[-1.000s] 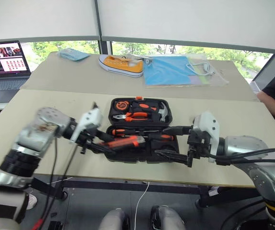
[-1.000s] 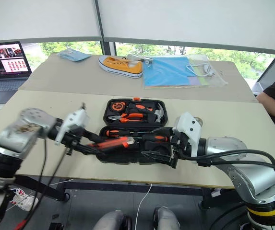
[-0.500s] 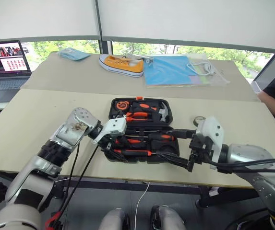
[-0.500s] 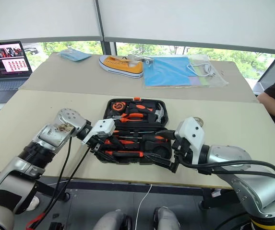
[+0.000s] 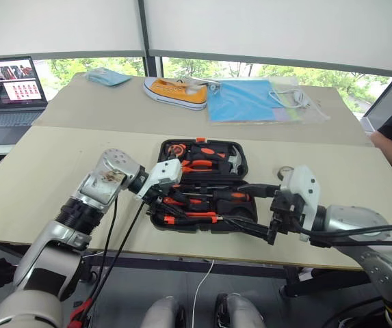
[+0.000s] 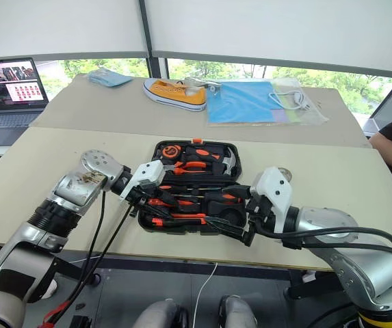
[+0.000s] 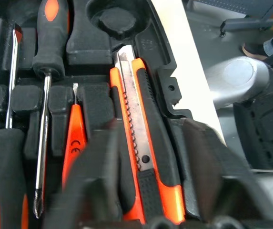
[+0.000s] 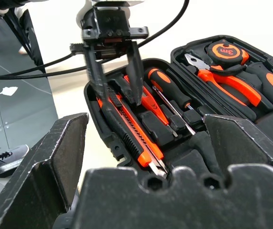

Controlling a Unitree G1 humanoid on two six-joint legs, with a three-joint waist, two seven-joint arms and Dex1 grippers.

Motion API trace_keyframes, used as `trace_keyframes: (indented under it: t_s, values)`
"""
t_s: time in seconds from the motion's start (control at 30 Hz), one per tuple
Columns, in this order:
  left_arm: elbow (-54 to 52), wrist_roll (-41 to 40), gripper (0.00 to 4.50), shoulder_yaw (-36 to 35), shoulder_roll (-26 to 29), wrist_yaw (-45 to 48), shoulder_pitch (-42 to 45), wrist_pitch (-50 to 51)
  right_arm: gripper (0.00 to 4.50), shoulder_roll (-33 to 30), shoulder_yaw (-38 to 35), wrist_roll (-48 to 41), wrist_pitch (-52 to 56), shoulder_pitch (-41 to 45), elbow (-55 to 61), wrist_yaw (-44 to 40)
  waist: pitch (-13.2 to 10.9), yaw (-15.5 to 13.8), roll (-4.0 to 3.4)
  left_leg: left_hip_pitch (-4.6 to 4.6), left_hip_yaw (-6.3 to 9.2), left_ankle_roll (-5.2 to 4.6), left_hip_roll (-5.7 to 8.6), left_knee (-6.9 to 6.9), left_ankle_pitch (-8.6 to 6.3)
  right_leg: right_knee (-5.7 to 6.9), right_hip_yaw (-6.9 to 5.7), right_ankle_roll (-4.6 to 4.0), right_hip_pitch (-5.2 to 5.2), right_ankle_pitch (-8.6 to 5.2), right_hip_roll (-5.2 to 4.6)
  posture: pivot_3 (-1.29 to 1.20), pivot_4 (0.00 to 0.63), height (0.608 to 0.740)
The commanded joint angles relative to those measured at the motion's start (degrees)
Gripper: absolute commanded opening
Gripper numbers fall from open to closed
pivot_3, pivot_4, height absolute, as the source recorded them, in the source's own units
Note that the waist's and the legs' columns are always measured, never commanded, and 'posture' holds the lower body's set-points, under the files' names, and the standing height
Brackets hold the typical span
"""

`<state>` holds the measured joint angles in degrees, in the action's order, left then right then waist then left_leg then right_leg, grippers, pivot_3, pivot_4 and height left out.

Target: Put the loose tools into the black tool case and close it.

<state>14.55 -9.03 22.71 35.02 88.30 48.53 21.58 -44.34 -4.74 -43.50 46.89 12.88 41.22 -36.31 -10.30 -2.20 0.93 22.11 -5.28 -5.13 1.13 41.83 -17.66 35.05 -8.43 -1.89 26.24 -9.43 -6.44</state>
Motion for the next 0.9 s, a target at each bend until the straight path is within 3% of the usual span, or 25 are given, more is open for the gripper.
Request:
trace_keyframes:
  t_s: [0.03, 0.07, 0.27, 0.4, 0.6, 0.7, 0.8, 0.9]
  values:
    - [-0.5, 0.98, 0.37, 0.52, -0.3, 0.04, -0.41, -1.56, 4.5, -0.61, -0.54, -0.15, -0.32, 0.66, 1.06, -0.12, 0.0, 0.0, 0.0, 0.0, 0.0, 0.0, 0.0, 0.0, 0.0, 0.0, 0.0, 0.0, 0.0, 0.0, 0.0, 0.0, 0.15, 0.718]
    - [-0.98, 1.97, 0.09, 1.54, 0.15, 0.63, -1.03, -2.77, 4.5, -0.55, -0.56, -0.17, -0.3, 0.62, 1.06, -0.05, 0.0, 0.01, 0.0, 0.0, 0.0, 0.0, 0.0, 0.0, 0.0, 0.0, 0.0, 0.0, 0.0, 0.0, 0.0, 0.0, 0.15, 0.718]
    - [-0.57, 7.08, 0.09, 6.03, 1.2, 1.76, -3.66, -8.33, 4.5, -0.27, -0.81, 0.05, -0.12, 0.32, 0.68, 0.79, 0.01, 0.02, 0.0, -0.04, 0.0, 0.0, -0.02, -0.01, 0.0, 0.0, 0.01, -0.01, -0.01, 0.0, 0.01, 0.0, 0.15, 0.718]
    - [4.52, 10.93, 0.09, 7.0, -0.56, -2.22, -2.61, -13.12, 4.5, -0.22, -1.14, 0.27, 0.03, -0.02, 0.31, 1.44, 0.14, -0.05, -0.04, -0.13, 0.01, -0.01, -0.02, -0.01, -0.01, -0.01, 0.03, 0.0, -0.1, 0.0, -0.02, 0.0, 0.15, 0.718]
    - [3.92, 4.0, 0.09, 0.24, -1.7, -0.81, 0.1, -6.33, 4.5, -1.37, -3.2, -0.86, 0.42, -1.17, 0.51, 1.4, 0.28, -0.35, -0.12, -0.19, 0.0, -0.15, 0.0, 0.05, -0.08, 0.01, 0.02, 0.2, -0.19, 0.12, -0.13, 0.0, 0.15, 0.718]
    - [1.21, -3.11, 0.81, -5.48, -0.34, 1.62, 0.73, 0.82, 4.5, -4.19, -6.79, -1.24, 1.08, -1.75, -2.15, -0.02, 0.26, -0.11, -0.1, 0.0, 0.02, -0.21, -0.01, 0.08, -0.06, 0.04, 0.02, 0.22, -0.01, 0.14, -0.1, 0.0, 0.15, 0.718]
    - [-1.14, -7.7, 1.91, -10.1, 1.68, 2.25, 0.12, 4.57, 4.5, -8.07, -8.38, 1.91, 1.15, -0.57, -9.03, -0.99, 0.25, 0.05, -0.09, 0.1, 0.02, -0.24, -0.02, 0.1, -0.05, 0.02, 0.0, 0.17, 0.05, 0.12, -0.03, 0.0, 0.15, 0.718]
    - [-2.82, -9.78, 3.07, -13.65, 2.33, -0.38, -0.99, 5.82, 4.5, -10.48, -4.53, 8.35, -1.16, 5.03, -21.56, -1.49, 0.25, 0.35, -0.1, 0.08, -0.04, -0.24, 0.02, 0.11, -0.05, -0.05, 0.02, 0.15, 0.01, 0.13, -0.03, 0.0, 0.15, 0.718]
